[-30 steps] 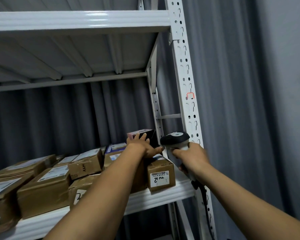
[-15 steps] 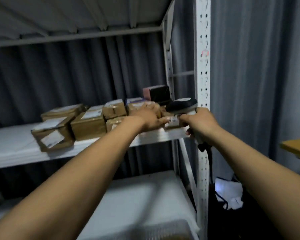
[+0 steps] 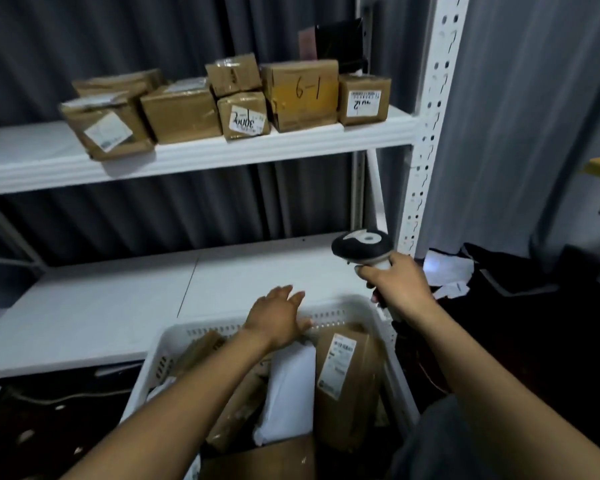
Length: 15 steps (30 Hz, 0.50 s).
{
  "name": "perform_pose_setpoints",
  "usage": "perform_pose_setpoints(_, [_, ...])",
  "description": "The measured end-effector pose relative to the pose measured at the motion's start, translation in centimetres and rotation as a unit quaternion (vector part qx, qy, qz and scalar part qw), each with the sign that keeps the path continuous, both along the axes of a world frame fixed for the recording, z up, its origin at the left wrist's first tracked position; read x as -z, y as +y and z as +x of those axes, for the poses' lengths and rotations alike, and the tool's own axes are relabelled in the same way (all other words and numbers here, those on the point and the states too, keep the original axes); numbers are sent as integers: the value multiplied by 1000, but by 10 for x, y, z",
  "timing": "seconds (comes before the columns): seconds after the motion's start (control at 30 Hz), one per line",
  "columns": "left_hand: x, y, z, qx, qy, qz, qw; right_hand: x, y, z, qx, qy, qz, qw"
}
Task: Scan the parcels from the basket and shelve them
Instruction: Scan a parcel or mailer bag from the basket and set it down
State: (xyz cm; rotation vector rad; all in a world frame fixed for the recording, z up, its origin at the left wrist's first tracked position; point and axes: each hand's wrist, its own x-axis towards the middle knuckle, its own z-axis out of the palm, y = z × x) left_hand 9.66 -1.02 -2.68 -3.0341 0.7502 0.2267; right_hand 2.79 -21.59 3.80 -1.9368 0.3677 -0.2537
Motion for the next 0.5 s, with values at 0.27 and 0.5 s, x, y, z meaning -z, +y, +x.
perform_pose_setpoints(0.27, [117, 23, -13, -112, 130, -8, 985, 91, 2, 2, -42, 90, -28, 995])
perform_pose_setpoints(0.5, [171, 19, -7, -210, 204, -92, 952, 97, 11, 14, -92, 100, -31, 990])
